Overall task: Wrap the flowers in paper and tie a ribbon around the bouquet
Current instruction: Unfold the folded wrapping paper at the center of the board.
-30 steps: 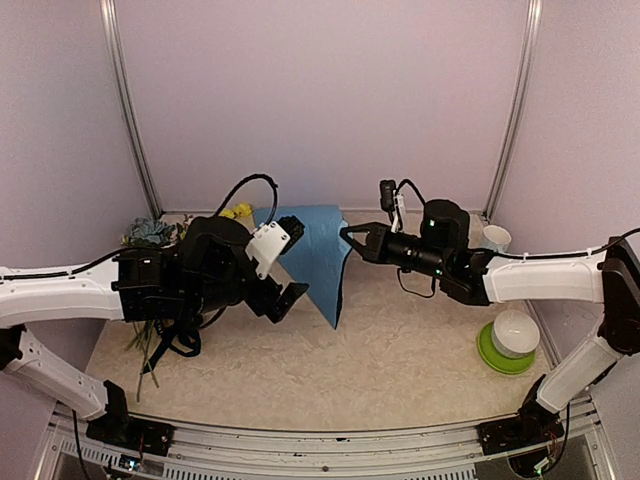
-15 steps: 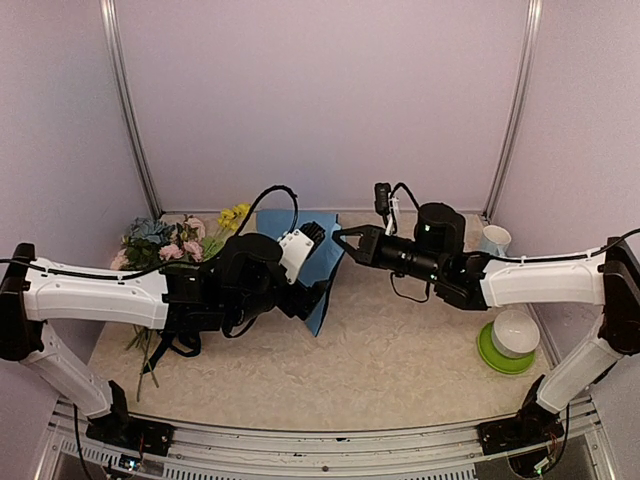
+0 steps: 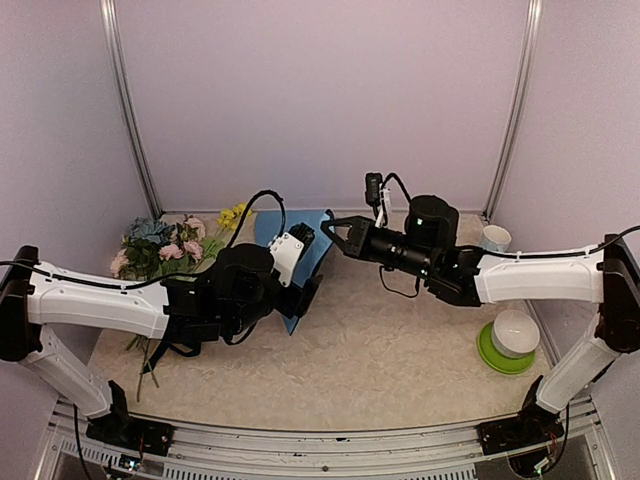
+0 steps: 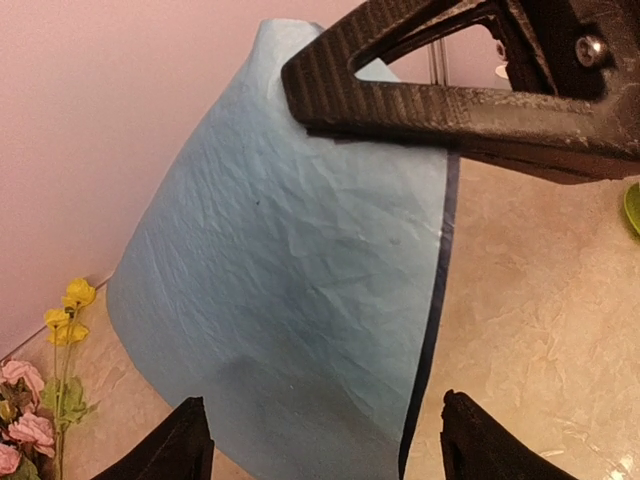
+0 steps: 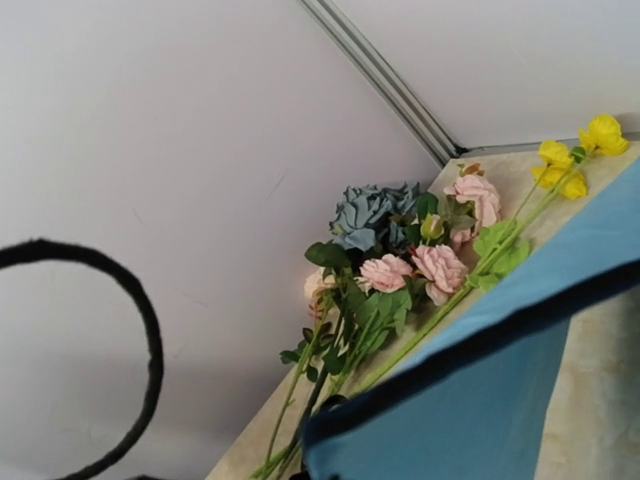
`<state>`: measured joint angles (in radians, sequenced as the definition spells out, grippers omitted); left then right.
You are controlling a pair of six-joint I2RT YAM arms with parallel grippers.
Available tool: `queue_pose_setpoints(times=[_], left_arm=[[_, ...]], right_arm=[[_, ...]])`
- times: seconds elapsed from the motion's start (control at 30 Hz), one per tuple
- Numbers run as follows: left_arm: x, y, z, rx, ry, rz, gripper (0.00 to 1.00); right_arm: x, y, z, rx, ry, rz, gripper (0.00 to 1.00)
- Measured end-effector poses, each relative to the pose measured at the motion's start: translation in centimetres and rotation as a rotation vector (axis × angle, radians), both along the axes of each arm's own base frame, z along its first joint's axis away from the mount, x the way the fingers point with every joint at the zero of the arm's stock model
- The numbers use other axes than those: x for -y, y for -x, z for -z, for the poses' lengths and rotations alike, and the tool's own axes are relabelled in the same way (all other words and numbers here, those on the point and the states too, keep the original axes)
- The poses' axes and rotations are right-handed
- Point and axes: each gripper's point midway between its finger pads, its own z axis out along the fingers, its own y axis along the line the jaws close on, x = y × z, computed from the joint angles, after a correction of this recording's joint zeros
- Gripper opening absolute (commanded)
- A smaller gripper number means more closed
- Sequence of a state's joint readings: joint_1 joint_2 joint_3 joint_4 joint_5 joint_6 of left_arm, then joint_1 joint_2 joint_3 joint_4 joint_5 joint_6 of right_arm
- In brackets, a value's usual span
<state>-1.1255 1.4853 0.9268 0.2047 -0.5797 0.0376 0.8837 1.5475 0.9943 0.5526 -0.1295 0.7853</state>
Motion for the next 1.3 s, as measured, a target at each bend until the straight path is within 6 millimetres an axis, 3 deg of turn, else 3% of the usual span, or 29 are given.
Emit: queue_pose_setpoints(times=[0.2, 0.33, 0.47, 0.53, 0.77, 0.97, 1.1, 1.3], left_arm=[[-0.4, 2.3, 0.7, -0.014, 0.04, 0.11, 0.78], [-1.5, 3.5, 0.0, 0.012, 0.074, 0.152, 0.68], [-1.6, 3.0, -1.8, 0.064, 0.108, 0.129, 0.65], [-1.1, 2.7, -2.1, 0.071, 0.105, 0.126, 0.57], [-0.4, 2.0, -1.2, 0.063, 0.078, 0.118, 0.49], [0.1, 1.2, -0.9, 0.059, 0.067, 0.102, 0.5], [0.6, 0.7, -0.7, 0.057, 0.061, 0.094, 0.42], [0.4, 0.3, -0.6, 0.061, 0.054, 0.073, 0.4]], right_arm=[[-0.1, -0.2, -0.3, 0.007, 0.001, 0.003, 0.0], [-0.2, -0.3, -0.5, 0.014, 0.001, 0.003, 0.0], [-0.2, -0.3, -0.5, 0.018, 0.007, 0.003, 0.0], [-0.2, -0.3, -0.4, 0.018, 0.011, 0.004, 0.0], [-0.2, -0.4, -0.2, 0.019, 0.023, 0.011, 0.0], [-0.2, -0.3, -0.2, 0.021, 0.025, 0.01, 0.0], [-0.2, -0.3, -0.2, 0.022, 0.025, 0.012, 0.0], [-0.2, -0.3, -0.2, 0.022, 0.025, 0.012, 0.0]])
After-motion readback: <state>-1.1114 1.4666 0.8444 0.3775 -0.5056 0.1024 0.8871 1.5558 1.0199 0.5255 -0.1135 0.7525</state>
